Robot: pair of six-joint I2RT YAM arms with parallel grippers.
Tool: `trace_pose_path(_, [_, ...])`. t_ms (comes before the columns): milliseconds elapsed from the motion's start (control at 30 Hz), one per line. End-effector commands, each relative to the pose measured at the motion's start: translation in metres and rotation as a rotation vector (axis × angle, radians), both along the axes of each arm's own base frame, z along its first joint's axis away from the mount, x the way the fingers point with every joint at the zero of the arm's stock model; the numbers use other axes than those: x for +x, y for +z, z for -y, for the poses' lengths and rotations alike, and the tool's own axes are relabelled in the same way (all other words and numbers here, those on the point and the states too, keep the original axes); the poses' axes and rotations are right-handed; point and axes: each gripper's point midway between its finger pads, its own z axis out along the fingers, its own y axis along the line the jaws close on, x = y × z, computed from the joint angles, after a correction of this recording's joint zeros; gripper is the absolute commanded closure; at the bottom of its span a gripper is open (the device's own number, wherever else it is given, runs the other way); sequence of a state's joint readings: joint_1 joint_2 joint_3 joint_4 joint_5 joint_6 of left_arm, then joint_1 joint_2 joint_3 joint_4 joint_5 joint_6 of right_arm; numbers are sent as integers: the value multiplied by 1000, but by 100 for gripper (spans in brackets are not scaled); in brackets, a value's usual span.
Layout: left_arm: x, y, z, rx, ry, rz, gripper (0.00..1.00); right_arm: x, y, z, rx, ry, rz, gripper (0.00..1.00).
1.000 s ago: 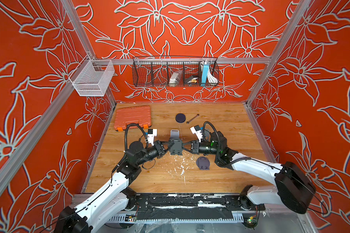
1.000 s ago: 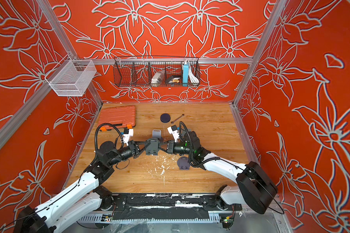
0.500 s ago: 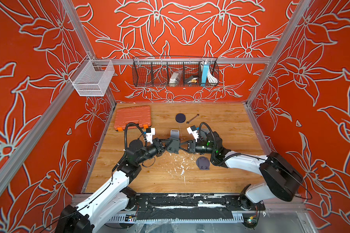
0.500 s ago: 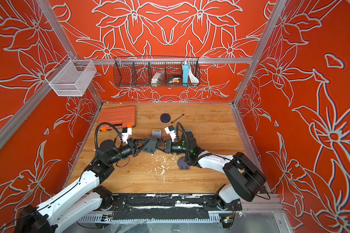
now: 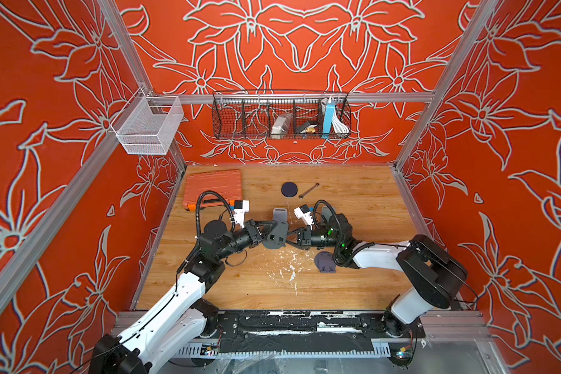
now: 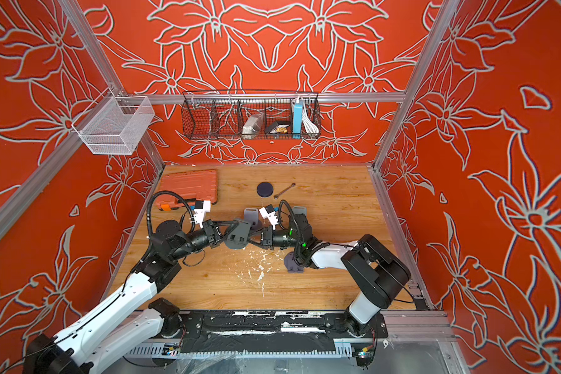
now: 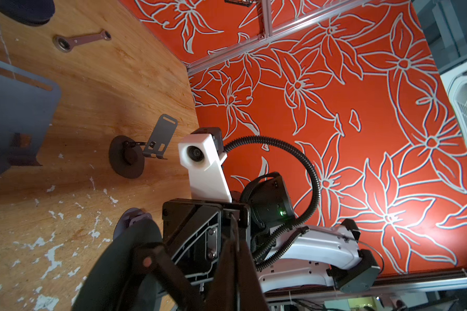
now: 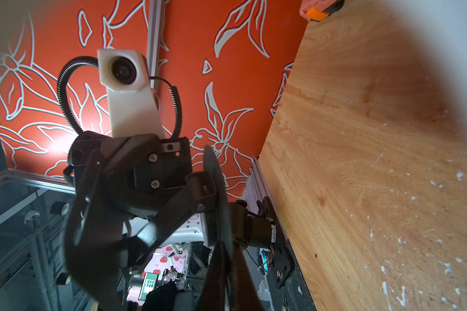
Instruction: Open the phone stand
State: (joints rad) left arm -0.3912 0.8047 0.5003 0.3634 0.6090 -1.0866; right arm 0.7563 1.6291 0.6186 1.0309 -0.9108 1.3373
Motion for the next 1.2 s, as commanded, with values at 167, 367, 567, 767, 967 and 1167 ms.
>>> trace_pose_path(167, [-66,145,-4,-35,-73,783,100,-35,-96,17,-251,41,-406,100])
trace_pose_path(367, [-46,105,-5,106,-4,801,100,-33,-87,27,-296,29,-390,100])
trace_pose_path(567, [-40,99,-10,157,37,831,100,-30,-92,38,-320,14,-405,100])
trace_pose_path(767, [-39,77,9,146,-136,699,100,-27,-85,37,-307,18,-383,100])
trace_pose_path(967, [-48,38,22,120,-275,507,100,-13,-48,37,-300,3,-272,100])
trace_pose_path(1167, [-54,19,22,129,-294,417,79,-1,-18,37,-266,-16,-202,100])
